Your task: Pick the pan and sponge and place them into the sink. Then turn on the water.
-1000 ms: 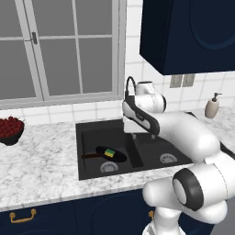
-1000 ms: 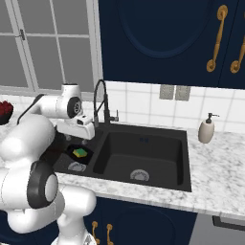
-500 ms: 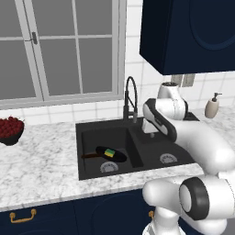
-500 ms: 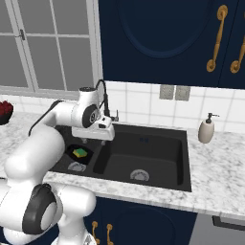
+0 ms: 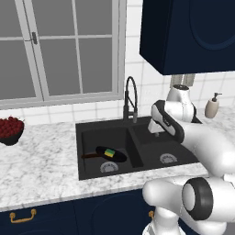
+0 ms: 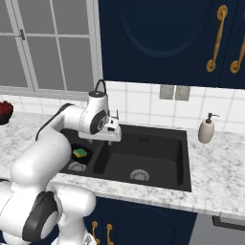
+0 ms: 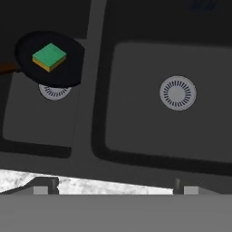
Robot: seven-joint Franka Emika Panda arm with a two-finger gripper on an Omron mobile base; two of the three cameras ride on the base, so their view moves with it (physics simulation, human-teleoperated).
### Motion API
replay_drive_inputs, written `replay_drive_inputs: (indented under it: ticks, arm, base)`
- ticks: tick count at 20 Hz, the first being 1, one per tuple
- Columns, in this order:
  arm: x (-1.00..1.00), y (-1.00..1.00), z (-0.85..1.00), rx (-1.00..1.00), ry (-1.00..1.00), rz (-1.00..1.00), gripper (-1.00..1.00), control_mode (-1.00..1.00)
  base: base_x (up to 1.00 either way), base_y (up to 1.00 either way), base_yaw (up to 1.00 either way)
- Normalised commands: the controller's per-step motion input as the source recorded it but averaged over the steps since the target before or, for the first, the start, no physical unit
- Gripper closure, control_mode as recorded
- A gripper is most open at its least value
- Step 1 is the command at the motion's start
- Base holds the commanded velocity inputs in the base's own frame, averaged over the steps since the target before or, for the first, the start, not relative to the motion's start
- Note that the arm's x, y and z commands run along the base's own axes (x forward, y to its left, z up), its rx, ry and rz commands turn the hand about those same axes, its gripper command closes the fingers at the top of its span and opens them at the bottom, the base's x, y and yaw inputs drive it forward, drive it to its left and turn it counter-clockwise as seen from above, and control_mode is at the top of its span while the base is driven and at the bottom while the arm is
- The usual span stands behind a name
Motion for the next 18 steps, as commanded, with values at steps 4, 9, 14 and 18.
replay_drive_inputs:
  ticks: [4,9,14,18]
  arm:
    - [0.39,-0.05,0.03,0.04,0.0,0.0,-1.0,-1.0]
    - [0.39,-0.01,0.0,0.02,0.0,0.0,-1.0,-1.0]
    - [0.28,-0.09,0.0,0.01,0.0,0.0,-1.0,-1.0]
    - [0.13,-0.07,0.0,0.0,0.0,0.02,-1.0,-1.0]
  base:
    - [0.0,0.0,0.0]
    - [0.0,0.0,0.0]
    - [0.0,0.0,0.0]
    - [0.0,0.0,0.0]
